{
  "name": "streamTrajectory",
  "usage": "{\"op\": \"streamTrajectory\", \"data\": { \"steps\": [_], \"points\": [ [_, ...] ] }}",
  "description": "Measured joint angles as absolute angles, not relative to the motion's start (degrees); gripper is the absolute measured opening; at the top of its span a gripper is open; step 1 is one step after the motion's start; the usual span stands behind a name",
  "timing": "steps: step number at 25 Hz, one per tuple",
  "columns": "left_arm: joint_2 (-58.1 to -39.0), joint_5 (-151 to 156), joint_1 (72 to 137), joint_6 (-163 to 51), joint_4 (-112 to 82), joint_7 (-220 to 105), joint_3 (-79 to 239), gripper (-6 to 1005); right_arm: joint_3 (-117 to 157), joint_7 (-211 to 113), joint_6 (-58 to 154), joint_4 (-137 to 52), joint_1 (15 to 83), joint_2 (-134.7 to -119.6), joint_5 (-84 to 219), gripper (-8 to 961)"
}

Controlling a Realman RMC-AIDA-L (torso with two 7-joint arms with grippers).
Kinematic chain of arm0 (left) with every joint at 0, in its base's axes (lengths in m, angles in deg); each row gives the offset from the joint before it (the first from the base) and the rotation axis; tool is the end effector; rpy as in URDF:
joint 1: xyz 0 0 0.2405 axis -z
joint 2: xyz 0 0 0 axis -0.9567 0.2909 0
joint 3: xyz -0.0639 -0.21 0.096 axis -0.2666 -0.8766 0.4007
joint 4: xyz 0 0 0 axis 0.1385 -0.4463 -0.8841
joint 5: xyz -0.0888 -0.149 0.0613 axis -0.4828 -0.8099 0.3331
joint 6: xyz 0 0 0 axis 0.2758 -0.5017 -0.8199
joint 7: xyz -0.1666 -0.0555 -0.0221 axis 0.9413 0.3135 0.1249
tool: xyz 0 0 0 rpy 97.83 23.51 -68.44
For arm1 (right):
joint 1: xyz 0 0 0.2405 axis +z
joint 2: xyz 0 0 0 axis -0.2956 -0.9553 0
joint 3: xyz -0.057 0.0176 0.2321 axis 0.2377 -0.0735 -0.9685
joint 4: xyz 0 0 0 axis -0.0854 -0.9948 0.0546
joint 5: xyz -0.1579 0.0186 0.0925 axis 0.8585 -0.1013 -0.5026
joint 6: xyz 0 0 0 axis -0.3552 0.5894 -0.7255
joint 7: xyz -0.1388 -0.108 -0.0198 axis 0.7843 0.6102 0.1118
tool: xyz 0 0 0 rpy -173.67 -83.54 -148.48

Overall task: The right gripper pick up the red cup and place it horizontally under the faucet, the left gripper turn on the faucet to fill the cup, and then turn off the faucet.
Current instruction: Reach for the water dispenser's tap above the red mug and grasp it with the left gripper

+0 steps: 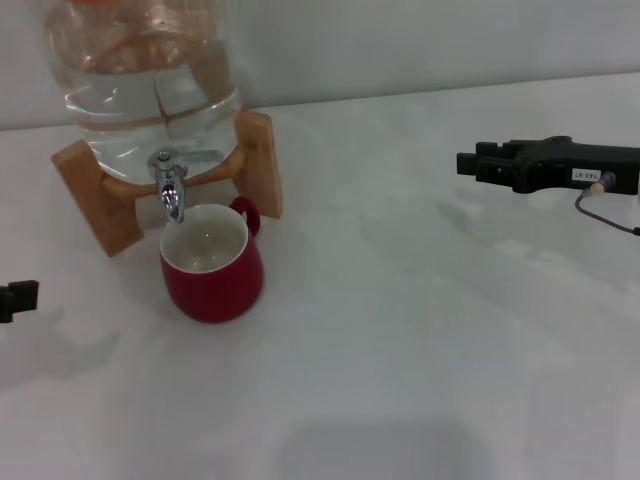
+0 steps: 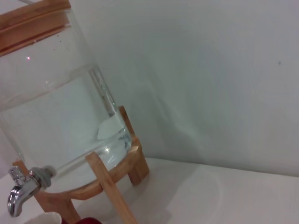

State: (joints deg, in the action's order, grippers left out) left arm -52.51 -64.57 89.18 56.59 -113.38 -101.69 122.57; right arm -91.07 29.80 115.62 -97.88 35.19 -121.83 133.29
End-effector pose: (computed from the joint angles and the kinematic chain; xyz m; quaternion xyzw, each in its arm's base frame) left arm -0.2041 0.2756 0.0889 -0.8965 -0.3767 -0.0639 0.2245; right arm 0.2442 0.3547 0.0387 -0.8592 0.3562 0.2494 0.2696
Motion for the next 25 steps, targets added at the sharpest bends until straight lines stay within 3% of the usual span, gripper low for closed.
{"op": "streamTrajectory", "data": {
  "steps": [8, 25],
  "points": [
    [-52.53, -53.2, 92.4, 54.0, -125.4, -103.3, 135.4, 876, -91.6, 30.4, 114.8, -97.1, 35.4, -122.52, 133.3, 402],
    [-52.63, -48.5, 97.5, 43.8, -125.9, -112.5, 147.5, 876, -94.1, 31.2, 114.7, -94.8, 35.5, -123.57, 133.3, 402]
  ]
}}
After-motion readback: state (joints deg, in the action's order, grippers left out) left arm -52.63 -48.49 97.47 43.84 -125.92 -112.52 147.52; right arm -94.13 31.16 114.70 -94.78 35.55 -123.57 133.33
